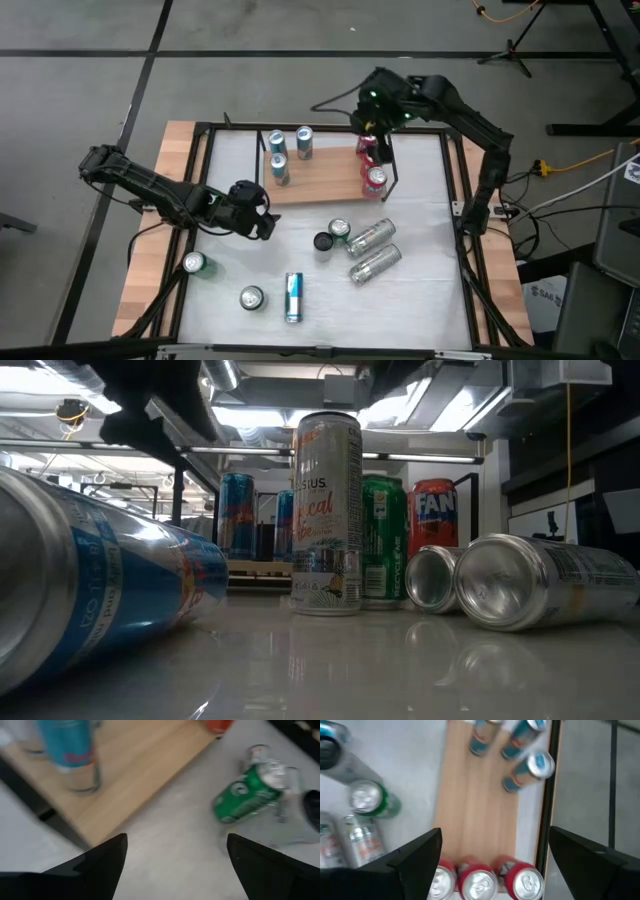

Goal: Sort soda cans
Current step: Put the green soda can on the shelf

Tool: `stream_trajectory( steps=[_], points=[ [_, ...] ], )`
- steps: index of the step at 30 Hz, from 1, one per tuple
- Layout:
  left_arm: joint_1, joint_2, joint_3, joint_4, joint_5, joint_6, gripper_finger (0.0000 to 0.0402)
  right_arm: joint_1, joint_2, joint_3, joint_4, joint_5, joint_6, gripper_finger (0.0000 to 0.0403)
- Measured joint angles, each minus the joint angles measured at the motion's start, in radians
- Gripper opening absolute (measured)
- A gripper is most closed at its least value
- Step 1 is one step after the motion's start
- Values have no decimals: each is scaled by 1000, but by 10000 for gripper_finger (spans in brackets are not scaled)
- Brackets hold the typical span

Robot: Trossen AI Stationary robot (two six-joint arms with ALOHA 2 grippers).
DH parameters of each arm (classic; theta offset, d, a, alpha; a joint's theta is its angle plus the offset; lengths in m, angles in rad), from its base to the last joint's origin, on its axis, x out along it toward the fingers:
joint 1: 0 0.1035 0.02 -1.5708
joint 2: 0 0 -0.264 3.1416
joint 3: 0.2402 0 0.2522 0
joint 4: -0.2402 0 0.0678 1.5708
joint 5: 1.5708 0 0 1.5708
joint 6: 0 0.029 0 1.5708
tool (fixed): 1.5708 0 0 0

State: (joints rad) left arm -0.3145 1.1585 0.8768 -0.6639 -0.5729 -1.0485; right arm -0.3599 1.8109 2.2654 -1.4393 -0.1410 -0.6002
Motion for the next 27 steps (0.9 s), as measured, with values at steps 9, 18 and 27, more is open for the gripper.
stream_trajectory(
  steps=[9,18,27],
  points=[
    [-57,0,0,228,19,166,335,138,-66,0,-62,0,95,356],
    [-150,10,0,314,25,191,335,278,-64,-69,-131,0,156,356],
    [-256,13,26,358,194,-7,335,360,-64,-180,-124,1,208,356]
  ],
)
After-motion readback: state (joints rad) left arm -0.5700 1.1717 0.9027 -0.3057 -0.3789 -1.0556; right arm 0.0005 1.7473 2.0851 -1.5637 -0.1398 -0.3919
